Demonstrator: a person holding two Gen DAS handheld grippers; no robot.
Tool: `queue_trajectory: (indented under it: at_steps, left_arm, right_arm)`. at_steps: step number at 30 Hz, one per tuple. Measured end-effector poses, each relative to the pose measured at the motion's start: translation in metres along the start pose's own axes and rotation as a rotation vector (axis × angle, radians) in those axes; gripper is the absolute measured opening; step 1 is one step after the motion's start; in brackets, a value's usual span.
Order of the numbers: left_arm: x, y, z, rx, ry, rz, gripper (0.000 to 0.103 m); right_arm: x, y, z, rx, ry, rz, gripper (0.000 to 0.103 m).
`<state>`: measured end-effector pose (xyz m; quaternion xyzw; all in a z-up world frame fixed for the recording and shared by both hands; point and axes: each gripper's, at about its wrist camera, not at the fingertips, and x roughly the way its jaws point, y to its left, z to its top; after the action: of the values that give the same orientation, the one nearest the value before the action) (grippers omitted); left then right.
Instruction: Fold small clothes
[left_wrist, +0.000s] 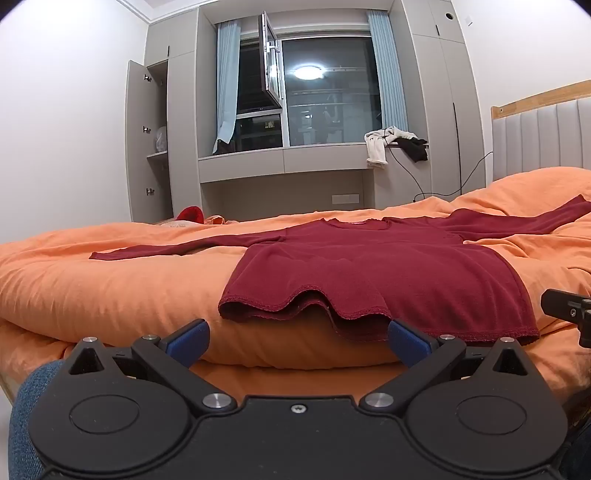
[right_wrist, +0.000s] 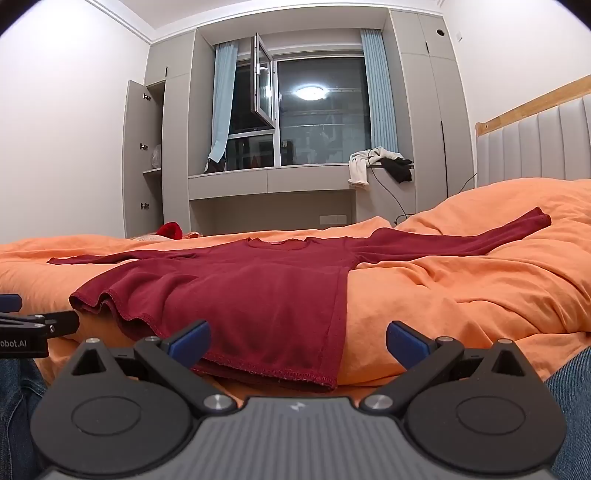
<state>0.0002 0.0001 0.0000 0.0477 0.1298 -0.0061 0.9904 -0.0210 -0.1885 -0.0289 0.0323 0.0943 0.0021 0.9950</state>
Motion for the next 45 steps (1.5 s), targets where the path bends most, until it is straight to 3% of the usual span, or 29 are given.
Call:
queue_trajectory:
  at_steps: [45]
  left_arm:
    - [0.004, 0.003, -0.002, -0.01, 0.008, 0.003, 0.102]
  right_arm:
    - [0.011, 0.001, -0.001, 0.018, 0.057, -0.01, 0.103]
